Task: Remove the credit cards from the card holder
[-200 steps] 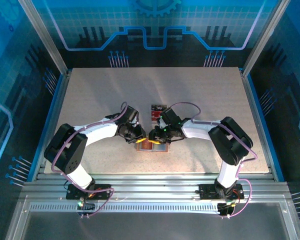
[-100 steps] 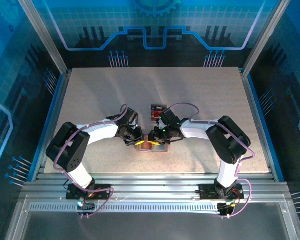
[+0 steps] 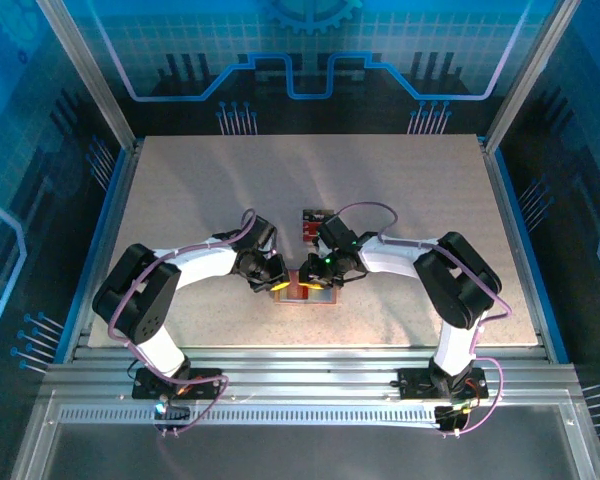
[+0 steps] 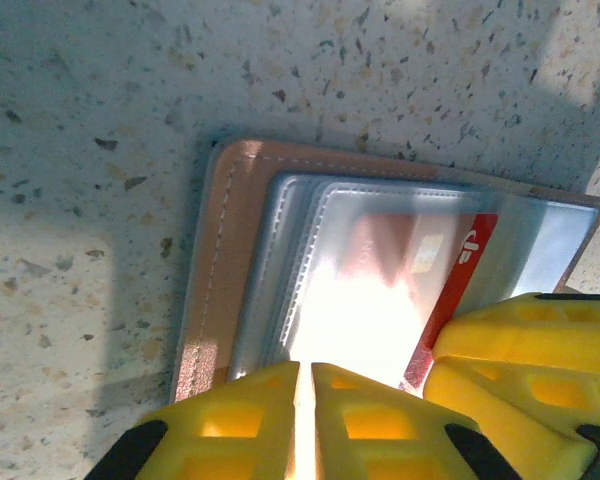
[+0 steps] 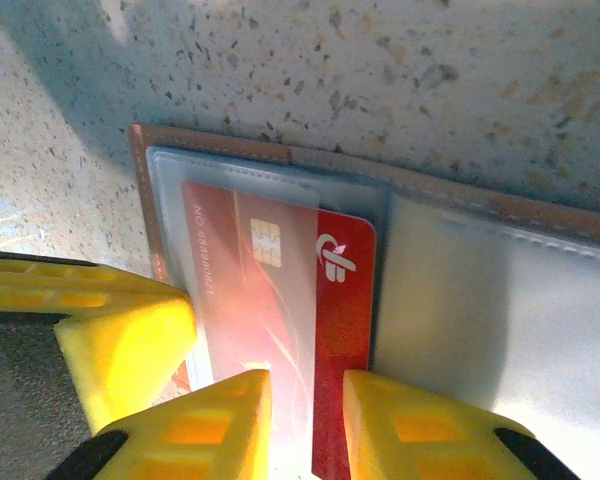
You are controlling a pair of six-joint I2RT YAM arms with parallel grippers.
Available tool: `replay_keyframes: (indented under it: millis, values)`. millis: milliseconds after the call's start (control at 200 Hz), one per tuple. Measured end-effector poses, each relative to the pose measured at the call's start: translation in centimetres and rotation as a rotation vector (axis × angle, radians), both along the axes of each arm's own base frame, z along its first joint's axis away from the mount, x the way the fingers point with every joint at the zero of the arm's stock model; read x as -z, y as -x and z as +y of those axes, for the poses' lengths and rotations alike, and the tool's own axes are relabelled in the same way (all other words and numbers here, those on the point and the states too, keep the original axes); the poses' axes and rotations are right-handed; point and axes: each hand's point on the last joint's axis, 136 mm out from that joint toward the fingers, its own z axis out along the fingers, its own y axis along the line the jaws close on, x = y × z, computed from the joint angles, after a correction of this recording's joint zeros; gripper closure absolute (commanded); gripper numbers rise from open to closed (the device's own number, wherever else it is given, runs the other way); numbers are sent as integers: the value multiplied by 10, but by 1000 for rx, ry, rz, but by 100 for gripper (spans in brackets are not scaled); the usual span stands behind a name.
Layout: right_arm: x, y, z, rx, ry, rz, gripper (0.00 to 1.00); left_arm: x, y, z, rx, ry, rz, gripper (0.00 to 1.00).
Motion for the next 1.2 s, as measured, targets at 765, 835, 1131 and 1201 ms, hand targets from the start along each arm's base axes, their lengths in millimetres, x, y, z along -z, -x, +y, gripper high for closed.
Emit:
replay_keyframes:
  millis: [765,835,1131,1201]
  values:
    - [-11,-2,-1,21,-48,-38,72,-3,3,-4,13,28,14,96]
    - [-8,0,-4,24,-43,-31,72,-3,3,-4,21,27,9,96]
    - [-6,1,-5,23,-54,-24,71,1,4,-3,32,13,8,98]
    - [-5,2,-6,24,-56,-24,71,1,3,-2,31,10,7,98]
